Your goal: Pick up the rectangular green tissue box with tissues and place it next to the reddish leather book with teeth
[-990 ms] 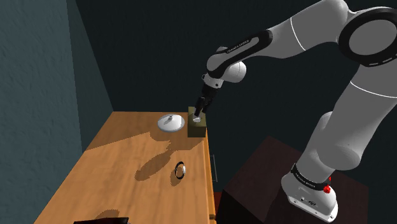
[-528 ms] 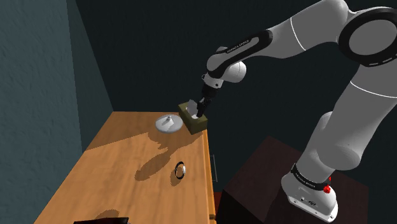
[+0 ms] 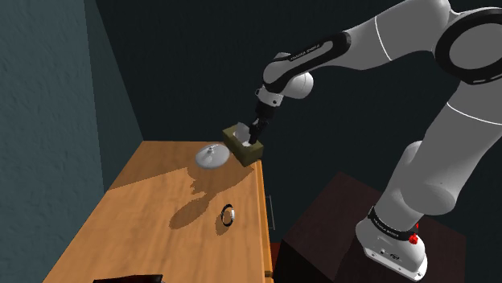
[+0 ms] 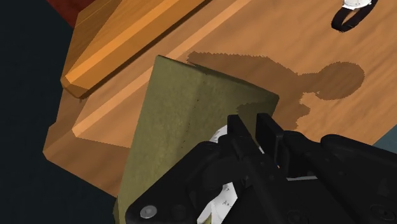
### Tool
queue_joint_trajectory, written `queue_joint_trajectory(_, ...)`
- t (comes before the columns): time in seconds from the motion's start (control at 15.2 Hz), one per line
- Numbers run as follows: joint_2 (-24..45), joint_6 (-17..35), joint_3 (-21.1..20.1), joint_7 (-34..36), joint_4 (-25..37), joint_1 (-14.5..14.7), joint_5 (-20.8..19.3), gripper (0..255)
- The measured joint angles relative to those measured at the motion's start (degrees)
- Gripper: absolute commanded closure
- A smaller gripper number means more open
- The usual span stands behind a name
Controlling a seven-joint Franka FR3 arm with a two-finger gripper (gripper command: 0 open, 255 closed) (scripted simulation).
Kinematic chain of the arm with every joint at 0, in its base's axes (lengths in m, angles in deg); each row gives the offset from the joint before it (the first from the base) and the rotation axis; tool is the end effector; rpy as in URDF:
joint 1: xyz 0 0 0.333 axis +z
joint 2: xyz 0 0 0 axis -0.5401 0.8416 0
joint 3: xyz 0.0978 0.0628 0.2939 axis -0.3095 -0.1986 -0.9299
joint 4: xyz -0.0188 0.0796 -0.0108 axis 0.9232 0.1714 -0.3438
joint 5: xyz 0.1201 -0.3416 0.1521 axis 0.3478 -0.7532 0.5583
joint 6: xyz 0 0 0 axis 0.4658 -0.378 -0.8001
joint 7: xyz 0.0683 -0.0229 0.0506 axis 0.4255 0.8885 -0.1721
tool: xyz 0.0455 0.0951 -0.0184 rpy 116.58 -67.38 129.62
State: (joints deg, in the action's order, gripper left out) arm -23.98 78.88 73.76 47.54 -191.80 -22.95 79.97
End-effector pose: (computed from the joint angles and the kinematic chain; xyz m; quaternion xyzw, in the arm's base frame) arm 0.5148 0.0587 0.3813 -0.9729 -0.1133 -0.0615 0.1921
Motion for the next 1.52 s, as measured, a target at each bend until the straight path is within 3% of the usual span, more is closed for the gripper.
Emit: queue_joint_trajectory(1.52, -6.59, -15.39, 0.37, 8.21, 10.25, -0.92, -5.65, 255)
